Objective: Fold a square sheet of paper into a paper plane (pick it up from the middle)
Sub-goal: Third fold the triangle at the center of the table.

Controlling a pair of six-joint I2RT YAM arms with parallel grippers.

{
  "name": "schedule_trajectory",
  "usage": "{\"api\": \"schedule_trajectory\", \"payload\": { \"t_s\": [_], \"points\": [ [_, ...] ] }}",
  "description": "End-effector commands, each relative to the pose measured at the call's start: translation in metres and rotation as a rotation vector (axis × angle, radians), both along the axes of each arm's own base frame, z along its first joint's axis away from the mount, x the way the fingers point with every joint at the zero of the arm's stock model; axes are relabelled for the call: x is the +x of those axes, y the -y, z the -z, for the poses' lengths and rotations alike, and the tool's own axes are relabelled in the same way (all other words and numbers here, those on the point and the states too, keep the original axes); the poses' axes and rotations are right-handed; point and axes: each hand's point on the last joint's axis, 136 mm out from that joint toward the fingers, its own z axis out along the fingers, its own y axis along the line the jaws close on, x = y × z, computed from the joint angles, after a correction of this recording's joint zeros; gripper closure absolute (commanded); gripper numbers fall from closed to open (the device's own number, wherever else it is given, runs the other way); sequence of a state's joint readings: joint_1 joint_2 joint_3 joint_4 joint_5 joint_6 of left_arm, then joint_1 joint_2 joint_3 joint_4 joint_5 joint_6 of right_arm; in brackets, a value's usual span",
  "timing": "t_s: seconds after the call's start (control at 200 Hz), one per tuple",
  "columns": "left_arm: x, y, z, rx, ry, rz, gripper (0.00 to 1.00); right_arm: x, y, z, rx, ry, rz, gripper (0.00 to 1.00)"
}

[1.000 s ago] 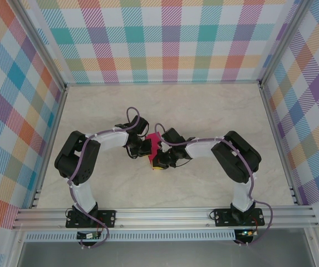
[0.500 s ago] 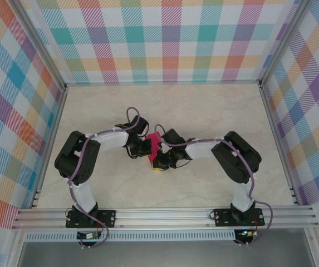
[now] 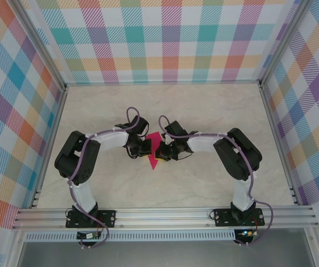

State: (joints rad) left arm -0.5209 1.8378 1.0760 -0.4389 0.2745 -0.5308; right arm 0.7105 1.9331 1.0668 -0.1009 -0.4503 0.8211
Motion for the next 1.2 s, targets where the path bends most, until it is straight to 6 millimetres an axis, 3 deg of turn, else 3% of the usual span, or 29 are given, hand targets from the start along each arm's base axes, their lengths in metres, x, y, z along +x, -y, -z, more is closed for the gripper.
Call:
{"api": "schedule_trajectory", "payload": {
  "t_s": [0.0,0.105,0.34,0.525,0.67,0.77,0.895,1.01,1.195],
  "points": [
    [-0.04,-0.053,0.061,0.266,-0.149,-0.023,1.0,-0.005,0.009,0.019,-0.064,-0.037,-0.006,1.0],
    [-0.04,-0.052,0.061,0.265,-0.148,-0.022,1.0,-0.007,0.011,0.021,-0.071,-0.048,-0.002,1.0],
    [-0.039,-0.052,0.059,0.266,-0.144,-0.021,1.0,0.009,0.0,-0.015,0.012,0.036,0.001,1.0],
    [-0.038,-0.051,0.058,0.258,-0.138,-0.021,1.0,0.019,0.013,0.009,-0.036,0.001,0.042,1.0],
    [-0.032,-0.043,0.051,0.218,-0.107,0.0,1.0,0.013,0.018,0.024,-0.064,-0.031,0.043,1.0],
    [-0.021,-0.029,0.033,0.151,-0.051,0.024,1.0,0.007,0.022,0.027,-0.069,-0.046,0.048,1.0],
    [-0.001,-0.006,-0.01,0.026,0.052,0.032,1.0,-0.001,0.018,0.024,-0.047,-0.074,0.048,1.0],
    [0.006,0.0,-0.042,-0.042,0.126,-0.002,0.95,-0.012,0.012,0.024,-0.044,-0.118,0.063,1.0],
    [-0.016,0.0,-0.048,-0.169,0.109,-0.107,1.0,-0.016,0.006,0.025,-0.039,-0.178,0.148,1.0]
  ]
}}
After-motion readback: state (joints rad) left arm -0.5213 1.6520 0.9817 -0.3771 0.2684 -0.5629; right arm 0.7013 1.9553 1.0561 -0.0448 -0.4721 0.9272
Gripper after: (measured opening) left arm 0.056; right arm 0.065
